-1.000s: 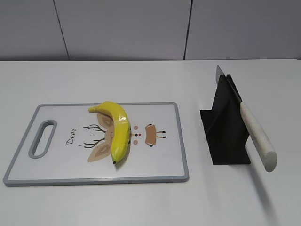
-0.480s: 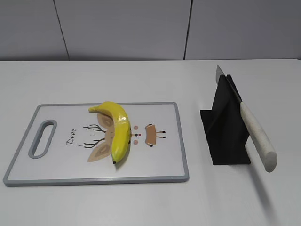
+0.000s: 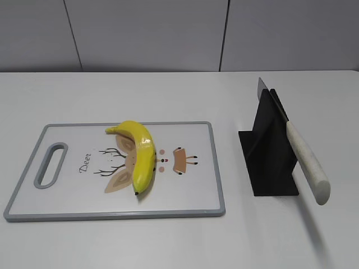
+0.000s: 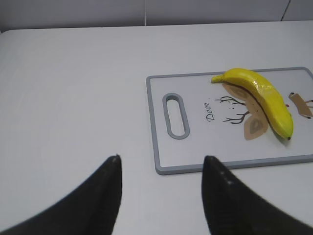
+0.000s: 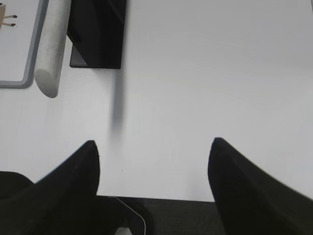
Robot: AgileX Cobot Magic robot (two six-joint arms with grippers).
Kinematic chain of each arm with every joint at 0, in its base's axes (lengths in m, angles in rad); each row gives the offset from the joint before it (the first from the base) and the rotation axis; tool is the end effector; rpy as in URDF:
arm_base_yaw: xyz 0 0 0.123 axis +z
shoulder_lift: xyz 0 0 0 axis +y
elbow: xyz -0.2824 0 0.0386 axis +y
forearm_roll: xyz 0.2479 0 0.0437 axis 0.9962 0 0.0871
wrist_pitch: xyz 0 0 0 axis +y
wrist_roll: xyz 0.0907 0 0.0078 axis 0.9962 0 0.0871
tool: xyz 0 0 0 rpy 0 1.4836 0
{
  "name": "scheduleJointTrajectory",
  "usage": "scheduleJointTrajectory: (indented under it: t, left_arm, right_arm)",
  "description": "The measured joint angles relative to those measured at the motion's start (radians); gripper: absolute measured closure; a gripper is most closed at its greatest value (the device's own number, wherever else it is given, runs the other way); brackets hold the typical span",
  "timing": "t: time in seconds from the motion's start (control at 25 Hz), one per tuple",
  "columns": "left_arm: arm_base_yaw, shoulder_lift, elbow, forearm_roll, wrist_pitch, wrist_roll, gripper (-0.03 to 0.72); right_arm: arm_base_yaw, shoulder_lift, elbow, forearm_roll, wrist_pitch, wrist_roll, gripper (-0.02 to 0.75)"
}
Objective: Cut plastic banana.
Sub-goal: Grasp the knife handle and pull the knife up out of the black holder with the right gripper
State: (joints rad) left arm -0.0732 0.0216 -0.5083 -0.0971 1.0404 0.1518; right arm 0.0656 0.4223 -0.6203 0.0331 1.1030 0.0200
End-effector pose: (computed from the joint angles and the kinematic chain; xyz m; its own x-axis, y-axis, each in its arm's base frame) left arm -0.0023 -0.0075 0.2815 -0.4293 0.1338 -0.8932 0.1924 0.9798 0.0543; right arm 0.0545 0.0063 0.2991 -0.7305 -0.0130 -0.6828 -0.0602 0.9972 0.0454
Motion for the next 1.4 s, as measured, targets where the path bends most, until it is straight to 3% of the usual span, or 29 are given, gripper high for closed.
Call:
scheduleJointTrajectory:
  t: [0.32,0.6,0.8,1.16,1.4]
  left_arm:
    - [0.0,0.0,0.0,0.0,0.0,0.0,0.179]
    - [0.0,0.0,0.0,0.0,0.0,0.0,0.179]
    - [0.0,0.0,0.0,0.0,0.0,0.0,0.179]
    - [0.0,0.0,0.0,0.0,0.0,0.0,0.18]
    - [0.0,0.0,0.0,0.0,0.0,0.0,0.18]
  right_arm:
    - [0.024,0.336,-0.185,0.022,0.086,0.006,0.206]
    - [0.258,0.545,-0.28,-0.003,0.09,0.042,0.206]
    - [0.357,0.691,-0.376,-0.009,0.092,0.127,0.206]
    - [0.373,0.995,-0.463,0.035,0.049,0.19,0.206]
    - [0.373,1.14,-0.463,-0.004,0.029,0.248,0.206]
